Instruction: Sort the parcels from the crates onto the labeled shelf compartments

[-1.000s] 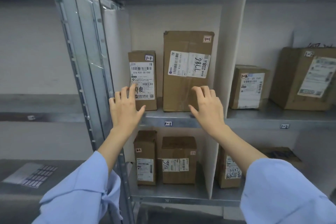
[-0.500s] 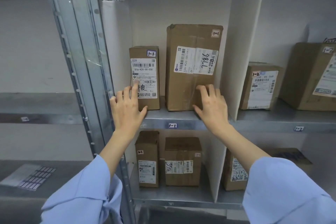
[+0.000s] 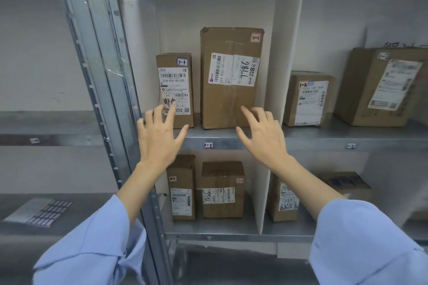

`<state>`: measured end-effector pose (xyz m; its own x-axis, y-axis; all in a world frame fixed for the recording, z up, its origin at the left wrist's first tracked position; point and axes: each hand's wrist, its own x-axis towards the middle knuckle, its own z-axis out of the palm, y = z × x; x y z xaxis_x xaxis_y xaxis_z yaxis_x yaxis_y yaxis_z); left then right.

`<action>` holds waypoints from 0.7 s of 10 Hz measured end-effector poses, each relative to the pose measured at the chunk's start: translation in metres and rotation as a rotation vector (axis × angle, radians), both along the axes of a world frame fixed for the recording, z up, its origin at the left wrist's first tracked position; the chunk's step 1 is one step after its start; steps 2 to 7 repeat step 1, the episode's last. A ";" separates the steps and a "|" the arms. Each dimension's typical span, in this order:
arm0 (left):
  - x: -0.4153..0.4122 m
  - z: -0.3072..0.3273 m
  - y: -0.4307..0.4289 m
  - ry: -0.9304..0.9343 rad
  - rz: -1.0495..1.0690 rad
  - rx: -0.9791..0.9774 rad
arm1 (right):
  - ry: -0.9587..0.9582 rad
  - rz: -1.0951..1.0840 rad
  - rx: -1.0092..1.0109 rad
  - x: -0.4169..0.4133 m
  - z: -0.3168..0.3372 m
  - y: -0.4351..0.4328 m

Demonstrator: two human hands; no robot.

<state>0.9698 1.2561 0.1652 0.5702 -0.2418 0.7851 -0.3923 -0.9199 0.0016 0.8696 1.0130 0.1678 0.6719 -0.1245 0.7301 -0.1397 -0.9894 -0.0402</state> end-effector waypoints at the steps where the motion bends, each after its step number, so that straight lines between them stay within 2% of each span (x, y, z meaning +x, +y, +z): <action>1: -0.027 0.005 -0.001 0.026 -0.017 0.007 | 0.040 0.030 0.010 -0.031 0.006 -0.002; 7: -0.027 0.005 -0.001 0.026 -0.017 0.007 | 0.040 0.030 0.010 -0.031 0.006 -0.002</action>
